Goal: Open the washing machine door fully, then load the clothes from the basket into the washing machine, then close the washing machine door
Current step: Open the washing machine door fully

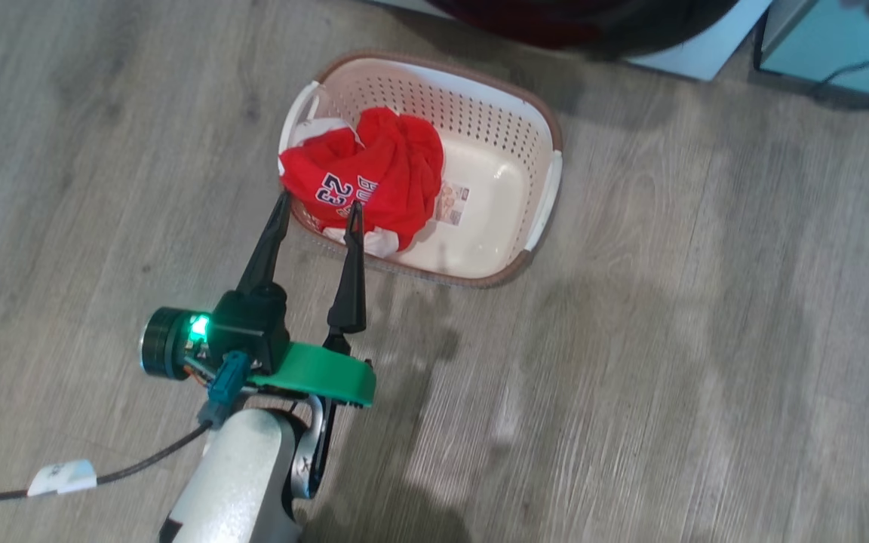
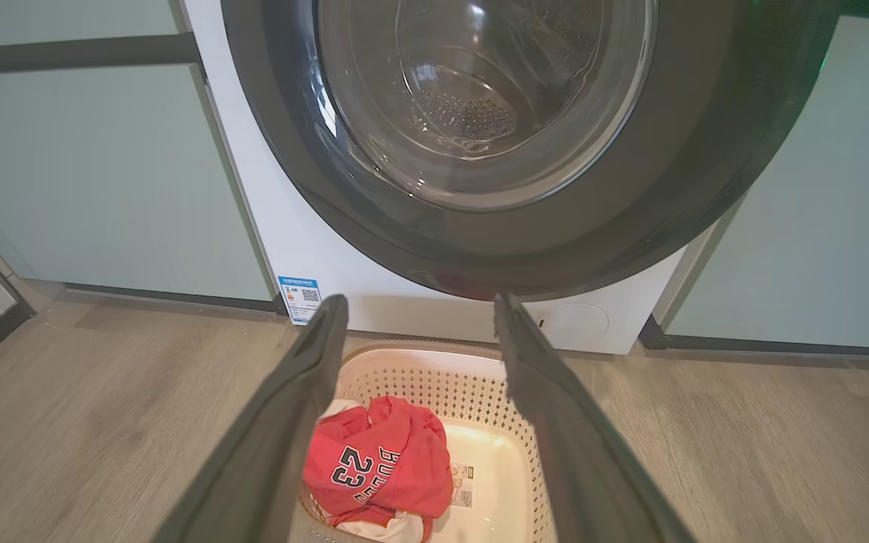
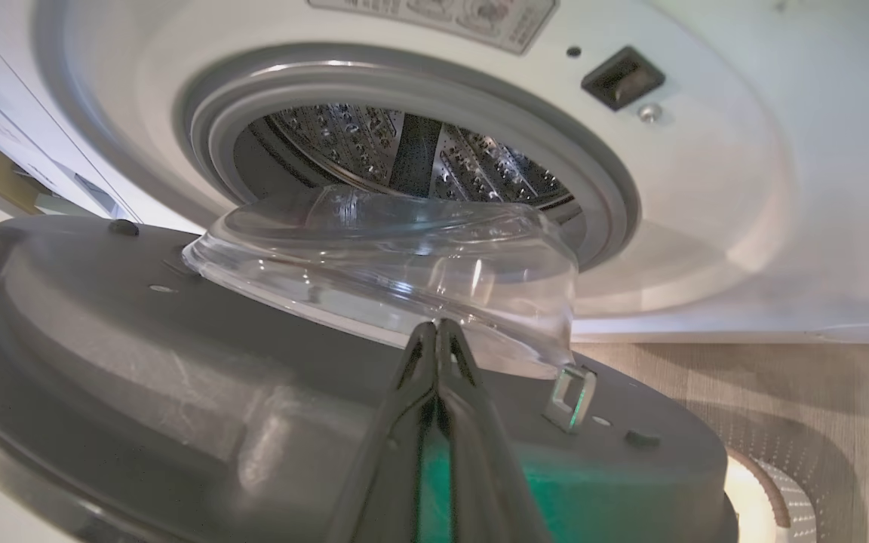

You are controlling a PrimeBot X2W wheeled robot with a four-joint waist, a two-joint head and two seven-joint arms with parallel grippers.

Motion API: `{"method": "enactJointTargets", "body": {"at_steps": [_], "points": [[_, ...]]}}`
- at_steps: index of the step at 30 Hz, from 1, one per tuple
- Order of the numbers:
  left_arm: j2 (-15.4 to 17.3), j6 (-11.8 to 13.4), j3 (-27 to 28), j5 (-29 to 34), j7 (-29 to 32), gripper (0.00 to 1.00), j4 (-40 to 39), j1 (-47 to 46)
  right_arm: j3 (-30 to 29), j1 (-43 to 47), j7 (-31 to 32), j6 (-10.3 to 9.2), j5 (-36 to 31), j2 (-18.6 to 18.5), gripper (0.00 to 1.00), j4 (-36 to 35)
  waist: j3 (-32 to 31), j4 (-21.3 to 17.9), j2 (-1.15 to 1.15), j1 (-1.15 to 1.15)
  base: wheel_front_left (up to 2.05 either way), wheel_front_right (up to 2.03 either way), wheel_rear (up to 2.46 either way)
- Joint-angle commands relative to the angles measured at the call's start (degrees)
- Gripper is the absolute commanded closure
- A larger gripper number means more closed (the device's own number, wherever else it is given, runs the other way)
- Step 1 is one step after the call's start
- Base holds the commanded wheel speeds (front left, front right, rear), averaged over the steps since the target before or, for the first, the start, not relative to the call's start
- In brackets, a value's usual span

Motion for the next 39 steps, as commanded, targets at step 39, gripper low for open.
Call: {"method": "enactJointTargets", "body": {"at_steps": [39], "points": [[0.56, 0.04, 4.70, 0.43, -0.29, 0.00, -1.08, 9.21, 7.77, 29.69, 9.42, 0.03, 18.26, 7.18, 1.00, -16.20, -15.87, 9.86, 0.00, 0.00, 0.00, 0.00, 0.00]]}}
